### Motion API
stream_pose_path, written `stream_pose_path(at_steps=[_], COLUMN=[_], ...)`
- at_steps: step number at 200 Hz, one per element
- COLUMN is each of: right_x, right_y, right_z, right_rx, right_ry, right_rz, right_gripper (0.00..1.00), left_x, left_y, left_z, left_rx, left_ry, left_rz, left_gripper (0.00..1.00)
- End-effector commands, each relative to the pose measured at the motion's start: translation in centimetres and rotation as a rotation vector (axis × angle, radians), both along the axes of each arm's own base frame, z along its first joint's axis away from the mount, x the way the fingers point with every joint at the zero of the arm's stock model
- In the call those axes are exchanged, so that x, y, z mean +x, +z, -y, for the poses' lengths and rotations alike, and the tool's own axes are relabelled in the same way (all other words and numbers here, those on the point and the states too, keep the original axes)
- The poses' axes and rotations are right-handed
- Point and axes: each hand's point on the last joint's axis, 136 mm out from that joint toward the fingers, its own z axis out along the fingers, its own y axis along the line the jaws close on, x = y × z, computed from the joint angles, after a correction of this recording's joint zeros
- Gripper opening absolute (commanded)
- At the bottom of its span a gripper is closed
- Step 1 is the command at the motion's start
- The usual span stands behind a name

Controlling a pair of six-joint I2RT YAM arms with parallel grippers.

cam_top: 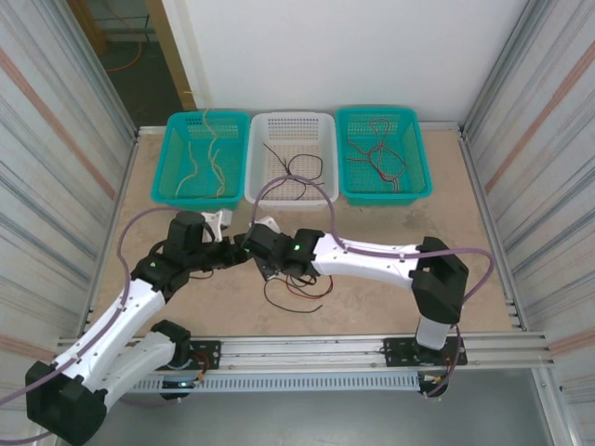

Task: Untangle the cables

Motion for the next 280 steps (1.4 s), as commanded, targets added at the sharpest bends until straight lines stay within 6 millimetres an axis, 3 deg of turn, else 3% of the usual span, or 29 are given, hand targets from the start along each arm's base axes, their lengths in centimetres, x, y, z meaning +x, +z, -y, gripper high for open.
stream_pose_path(at_steps=[1,26,51,92,134,177,225,253,280], right_x=[-2.4,-2.8,-3.4,-3.3,-1.9,-0.2,1.7,4.6,8.6], right_y=[7.4,11.4,15.2,20.0,22.4,24.8,27.4,28.7,29.4], right_z=[-2.8,-2.8,-2.4,0.2,4.4,9.3,13.0,15.6,19.2], right_rx=[0.2,0.312,0.428,0.511,0.522,0.572,0.617,0.574,0.532], right_ry=[0.134,0.161,0.184,0.162,0.076,-0.02,-0.104,-0.204,-0.343], right_rz=[0.108,0.148,0.185,0.271,0.343,0.386,0.433,0.463,0.471], right_gripper=[0.0,0.0,0.0,0.0,0.0,0.0,0.0,0.01,0.02], left_x=[1.7,1.3,1.0,1.1,1.3,1.3,1.2,0.8,0.5], left_y=[0.3,1.7,1.6,-0.8,-2.8,-3.7,-4.0,-5.1,-5.9], left_z=[1.5,3.6,5.0,3.9,1.7,1.0,0.2,1.0,1.6], left_rx=[-0.002,-0.003,-0.016,0.072,0.132,0.147,0.147,0.131,0.142], left_ry=[0.02,-0.029,-0.07,-0.024,0.045,0.056,0.073,0.04,0.014], left_rz=[0.027,0.098,0.104,0.056,0.001,-0.022,-0.029,-0.068,-0.088], left_gripper=[0.6,0.61,0.61,0.6,0.65,0.64,0.78,0.74,0.66])
